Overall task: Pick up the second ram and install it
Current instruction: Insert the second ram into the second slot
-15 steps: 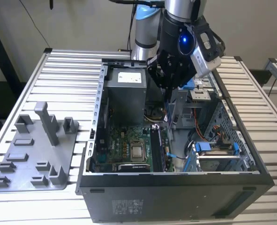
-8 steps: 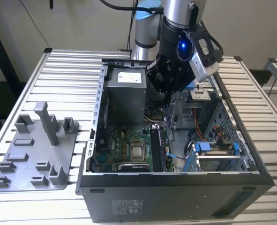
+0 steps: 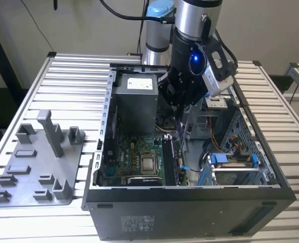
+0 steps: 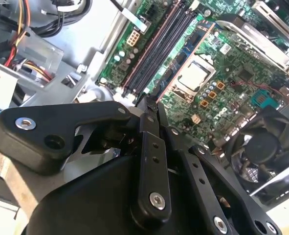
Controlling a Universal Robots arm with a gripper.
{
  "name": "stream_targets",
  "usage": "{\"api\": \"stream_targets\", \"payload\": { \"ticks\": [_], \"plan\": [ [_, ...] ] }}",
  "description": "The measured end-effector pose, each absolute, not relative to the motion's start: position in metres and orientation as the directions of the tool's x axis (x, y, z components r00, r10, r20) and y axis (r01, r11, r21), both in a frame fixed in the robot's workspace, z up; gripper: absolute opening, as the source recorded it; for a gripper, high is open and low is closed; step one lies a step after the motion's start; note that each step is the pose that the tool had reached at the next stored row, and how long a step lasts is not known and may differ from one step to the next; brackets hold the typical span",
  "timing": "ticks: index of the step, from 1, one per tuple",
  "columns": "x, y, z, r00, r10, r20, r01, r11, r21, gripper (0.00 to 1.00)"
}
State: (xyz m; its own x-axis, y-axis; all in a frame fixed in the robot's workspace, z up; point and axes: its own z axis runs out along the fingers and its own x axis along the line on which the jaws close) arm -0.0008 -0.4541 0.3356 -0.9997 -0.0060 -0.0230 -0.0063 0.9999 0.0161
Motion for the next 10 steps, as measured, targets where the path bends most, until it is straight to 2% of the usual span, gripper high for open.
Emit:
{"api": "stream_targets", "payload": {
  "ticks": [10],
  "plan": [
    [-0.001, -0.455, 0.317, -1.0, -0.006, -0.023, -0.006, 1.0, 0.016, 0.14]
  ]
}}
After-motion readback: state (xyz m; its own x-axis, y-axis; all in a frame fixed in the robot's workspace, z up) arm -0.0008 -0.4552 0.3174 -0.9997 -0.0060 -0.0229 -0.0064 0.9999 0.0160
